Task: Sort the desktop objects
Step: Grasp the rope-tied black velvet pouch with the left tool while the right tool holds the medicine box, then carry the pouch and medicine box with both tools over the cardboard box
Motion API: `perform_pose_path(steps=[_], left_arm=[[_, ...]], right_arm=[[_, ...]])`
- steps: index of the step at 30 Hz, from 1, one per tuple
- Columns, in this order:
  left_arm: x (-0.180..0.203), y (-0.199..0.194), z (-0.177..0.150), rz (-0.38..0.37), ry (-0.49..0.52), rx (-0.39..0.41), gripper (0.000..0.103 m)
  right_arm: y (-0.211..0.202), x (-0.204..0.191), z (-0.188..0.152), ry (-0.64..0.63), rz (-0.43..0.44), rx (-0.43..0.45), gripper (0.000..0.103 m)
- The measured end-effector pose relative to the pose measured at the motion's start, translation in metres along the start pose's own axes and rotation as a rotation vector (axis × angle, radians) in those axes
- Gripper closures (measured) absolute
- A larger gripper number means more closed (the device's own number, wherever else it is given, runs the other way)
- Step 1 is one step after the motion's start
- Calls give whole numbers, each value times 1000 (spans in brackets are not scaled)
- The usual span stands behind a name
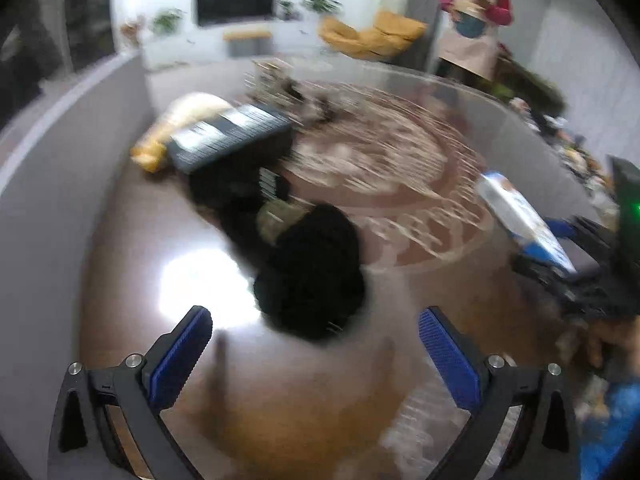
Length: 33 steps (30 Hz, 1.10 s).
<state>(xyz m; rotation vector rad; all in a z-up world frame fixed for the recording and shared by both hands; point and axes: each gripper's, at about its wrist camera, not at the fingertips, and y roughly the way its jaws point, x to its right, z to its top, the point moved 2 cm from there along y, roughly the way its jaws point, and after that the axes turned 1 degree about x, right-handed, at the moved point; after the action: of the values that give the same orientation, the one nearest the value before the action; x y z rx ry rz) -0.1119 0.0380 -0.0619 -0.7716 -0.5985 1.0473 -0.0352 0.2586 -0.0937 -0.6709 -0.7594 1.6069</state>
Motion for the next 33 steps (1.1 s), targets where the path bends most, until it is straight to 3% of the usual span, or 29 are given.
perform_pose_path(steps=[1,5,7,9,11,13,19,21,22,23,25,29,33], left_arm=[[-8,-1,5,14,-41,17,0],[-29,9,22,-43,-232,32,0],[-30,26,30,8,-266,-8,0],[-24,36,36,87,-243,-21,0],[-10,54,43,210,-150,-72,0],[-3,59,47,185,-122,-20,0],[-10,58,46,154,-86,-28,0],[-7,52,40,164,-87,2,22],[-8,45,37,163,-79,26,42],[-9,39,34,154,-69,37,52],[-4,30,26,135,-51,49,61],[-1,14,7,82,-48,61,62],[-5,9,-1,37,-85,73,62]], right_arm=[[0,0,0,0,-4,0,17],[0,0,0,-4,-14,-3,17],[0,0,0,-6,-14,-5,17],[0,0,-1,-6,-13,-5,17],[0,0,-1,-6,-11,-5,17],[0,0,0,-7,-9,-5,17],[0,1,-1,-11,-14,-7,17],[0,1,-1,-8,-10,-6,16],[0,1,-1,-6,-7,-6,16],[-1,2,-1,-4,-3,-5,16],[-1,2,-1,-3,0,-5,16],[0,-1,-1,-15,-16,-11,15],[3,4,0,12,-42,-32,4]])
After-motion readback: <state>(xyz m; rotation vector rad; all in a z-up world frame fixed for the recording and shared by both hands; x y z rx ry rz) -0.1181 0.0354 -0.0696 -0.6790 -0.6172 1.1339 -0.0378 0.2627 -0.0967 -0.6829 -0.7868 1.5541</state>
